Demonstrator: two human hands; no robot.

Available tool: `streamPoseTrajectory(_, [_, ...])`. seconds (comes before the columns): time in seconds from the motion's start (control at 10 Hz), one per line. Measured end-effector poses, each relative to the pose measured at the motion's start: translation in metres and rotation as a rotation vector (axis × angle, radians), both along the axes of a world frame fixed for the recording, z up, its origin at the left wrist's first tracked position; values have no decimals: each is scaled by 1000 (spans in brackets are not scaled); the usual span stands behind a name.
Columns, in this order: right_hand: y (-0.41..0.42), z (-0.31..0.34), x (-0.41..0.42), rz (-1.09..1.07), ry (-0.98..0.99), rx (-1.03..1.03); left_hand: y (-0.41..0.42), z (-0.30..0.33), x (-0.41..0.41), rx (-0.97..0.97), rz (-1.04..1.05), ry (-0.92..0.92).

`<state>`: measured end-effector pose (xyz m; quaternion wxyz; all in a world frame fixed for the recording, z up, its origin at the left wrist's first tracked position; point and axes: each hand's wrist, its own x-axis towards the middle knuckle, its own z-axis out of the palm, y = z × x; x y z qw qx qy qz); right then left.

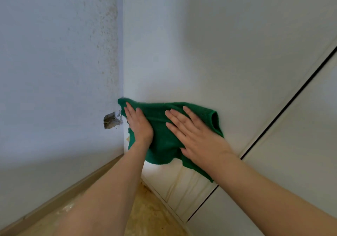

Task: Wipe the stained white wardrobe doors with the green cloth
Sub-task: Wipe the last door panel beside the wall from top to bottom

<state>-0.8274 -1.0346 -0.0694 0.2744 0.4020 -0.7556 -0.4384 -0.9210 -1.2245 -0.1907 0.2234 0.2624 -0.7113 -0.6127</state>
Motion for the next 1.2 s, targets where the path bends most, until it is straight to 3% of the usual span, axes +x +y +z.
streamPoseTrajectory(0.1, [-4,2,-2,-3,-65,42,23,-21,28,-206,10,-43])
streamPoseTrajectory(0.2, [-7,2,-5,10,-110,20,35,-20,41,-82,-64,-85])
streamPoseTrajectory(0.3, [-6,7,1,3,-102,26,15,14,23,238,43,-106])
streamPoseTrajectory(0.4, [11,17,3,-12,-56,-51,5,58,14,241,17,120])
streamPoseTrajectory(0.5, [36,-5,20,8,88,-190,14,65,28,20,-41,192])
streamPoseTrajectory(0.6, [33,-72,29,-115,42,-177,14,35,33,-133,-156,180])
streamPoseTrajectory(0.7, [19,-97,15,-185,-234,-125,3,28,28,-153,-232,75])
streamPoseTrajectory(0.8, [20,-66,13,-94,-107,-66,2,34,37,-163,-279,63])
streamPoseTrajectory(0.9, [23,-31,10,-61,53,-262,6,33,39,-150,-236,95])
streamPoseTrajectory(1.0, [16,-42,17,-123,130,-246,6,28,40,-169,-237,123])
streamPoseTrajectory(1.1, [23,-120,11,-320,-257,-105,-5,23,43,-256,-334,99])
streamPoseTrajectory(1.2, [33,-169,0,-441,-501,-154,-15,17,50,-327,-410,40])
